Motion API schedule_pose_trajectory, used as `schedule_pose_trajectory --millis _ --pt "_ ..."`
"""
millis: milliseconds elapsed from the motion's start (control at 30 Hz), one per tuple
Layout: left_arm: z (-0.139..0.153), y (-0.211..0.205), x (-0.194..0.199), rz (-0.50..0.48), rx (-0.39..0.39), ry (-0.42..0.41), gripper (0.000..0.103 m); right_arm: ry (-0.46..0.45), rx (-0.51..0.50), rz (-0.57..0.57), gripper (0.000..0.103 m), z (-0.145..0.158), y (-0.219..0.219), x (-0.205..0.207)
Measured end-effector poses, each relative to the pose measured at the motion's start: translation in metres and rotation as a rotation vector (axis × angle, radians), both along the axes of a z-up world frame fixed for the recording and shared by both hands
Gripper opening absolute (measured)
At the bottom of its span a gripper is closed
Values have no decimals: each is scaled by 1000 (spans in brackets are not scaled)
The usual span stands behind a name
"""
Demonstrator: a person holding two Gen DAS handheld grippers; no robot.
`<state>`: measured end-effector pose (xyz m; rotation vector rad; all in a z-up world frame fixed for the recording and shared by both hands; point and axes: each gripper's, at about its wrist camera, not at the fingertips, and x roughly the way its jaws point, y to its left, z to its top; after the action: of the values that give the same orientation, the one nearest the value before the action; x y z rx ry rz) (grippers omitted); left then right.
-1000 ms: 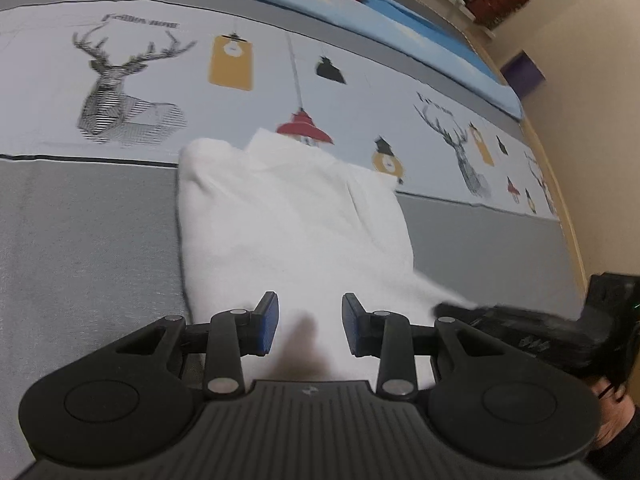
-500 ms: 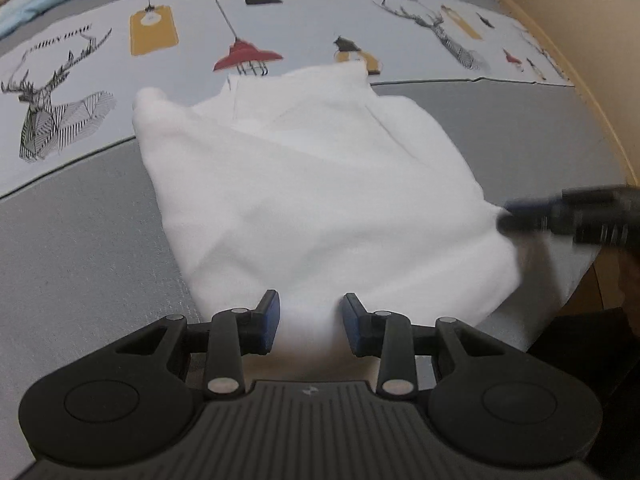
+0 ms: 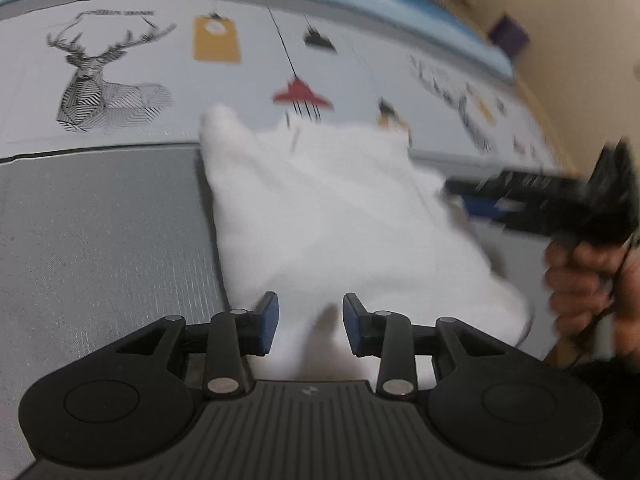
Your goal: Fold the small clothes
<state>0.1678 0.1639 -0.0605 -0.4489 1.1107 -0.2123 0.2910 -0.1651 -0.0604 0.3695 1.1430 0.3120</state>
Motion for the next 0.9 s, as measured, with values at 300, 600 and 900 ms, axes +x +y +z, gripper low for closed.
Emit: schedule_pose_trajectory --millis 300,600,900 --pt "-2 6 13 49 -2 15 39 -315 -73 -1 3 30 15 -2" --pt "-2 -7 16 -25 5 -1 52 -232 -56 -29 48 35 -19 -9" --pt "-11 -6 10 -21 9 41 56 42 -127 405 45 9 -4 -44"
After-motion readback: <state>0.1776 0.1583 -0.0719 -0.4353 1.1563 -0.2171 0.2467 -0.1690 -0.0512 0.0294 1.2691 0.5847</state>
